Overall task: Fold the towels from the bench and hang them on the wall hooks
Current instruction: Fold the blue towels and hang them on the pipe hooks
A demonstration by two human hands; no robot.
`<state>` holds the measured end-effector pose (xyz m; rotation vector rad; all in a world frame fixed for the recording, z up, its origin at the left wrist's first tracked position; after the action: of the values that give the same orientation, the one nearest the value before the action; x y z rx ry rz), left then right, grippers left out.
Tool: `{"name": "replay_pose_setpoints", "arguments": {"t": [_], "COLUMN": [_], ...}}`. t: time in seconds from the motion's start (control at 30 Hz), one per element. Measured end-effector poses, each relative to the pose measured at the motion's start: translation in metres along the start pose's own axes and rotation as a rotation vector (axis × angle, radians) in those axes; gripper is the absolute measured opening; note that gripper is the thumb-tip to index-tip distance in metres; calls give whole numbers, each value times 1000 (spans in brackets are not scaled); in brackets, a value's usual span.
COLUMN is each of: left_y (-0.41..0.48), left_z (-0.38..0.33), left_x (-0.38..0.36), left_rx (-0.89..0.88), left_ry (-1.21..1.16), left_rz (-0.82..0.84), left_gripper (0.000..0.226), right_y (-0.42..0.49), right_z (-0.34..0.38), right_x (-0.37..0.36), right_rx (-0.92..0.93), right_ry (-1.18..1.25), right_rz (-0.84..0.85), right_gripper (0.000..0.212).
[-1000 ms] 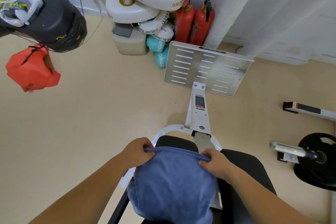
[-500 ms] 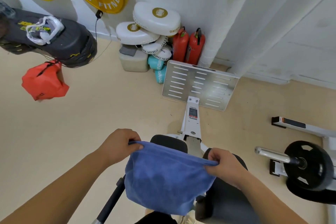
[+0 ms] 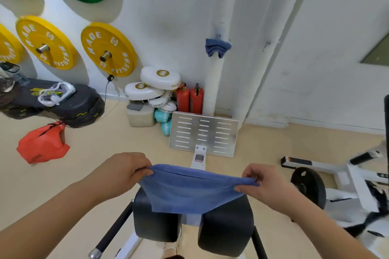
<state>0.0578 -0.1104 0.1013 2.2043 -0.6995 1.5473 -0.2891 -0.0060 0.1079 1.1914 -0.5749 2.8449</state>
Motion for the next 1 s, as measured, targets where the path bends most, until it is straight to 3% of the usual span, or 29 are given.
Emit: {"name": "replay_pose_setpoints", "arguments": {"t": [0.2, 0.33, 0.4, 0.5, 0.6, 0.8, 0.9, 1.0], "left_y": [-3, -2, -4, -8, -9, -4, -3, 1], "left_z": [-64, -107, -124, -140, -148, -155, -164, -169], "left_x": [27, 41, 45, 50, 54, 55, 55, 54], "left_rx": [-75, -94, -109, -271, -320, -235, -217, -186], "left_ry": [-34, -100, -123, -88, -85, -39, -42, -99], "left_rz": [-121, -133, -119, -71, -20, -33, -1, 10], "left_gripper": [35, 4, 19, 18, 9, 16, 7, 15], "right_y": [-52, -72, -82, -96, -107, -123, -130, -136], "right_z": [-7, -22, -24, -21, -17, -24, -27, -31], "right_x": [56, 81, 95, 109, 119, 133, 139, 141], "right_rx": [72, 102, 127, 161, 222, 249, 273, 281], "right_ry": [-67, 21, 111, 146, 111, 147, 189, 176], "right_rz": [-180, -301, -339, -313, -280, -229, -209, -178], "right_gripper": [18, 21, 24, 24, 33, 31, 31, 34]}}
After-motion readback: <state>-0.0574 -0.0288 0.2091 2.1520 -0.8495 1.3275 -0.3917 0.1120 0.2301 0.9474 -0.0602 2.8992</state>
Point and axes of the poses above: each hand's wrist, its own y-axis towards the middle knuckle, its own x-axis out of the back of the hand, z = x × y, the point moved 5 cm from there along y, towards the middle knuckle, and after that the axes turned 6 degrees about -z, right-handed, at the moved point
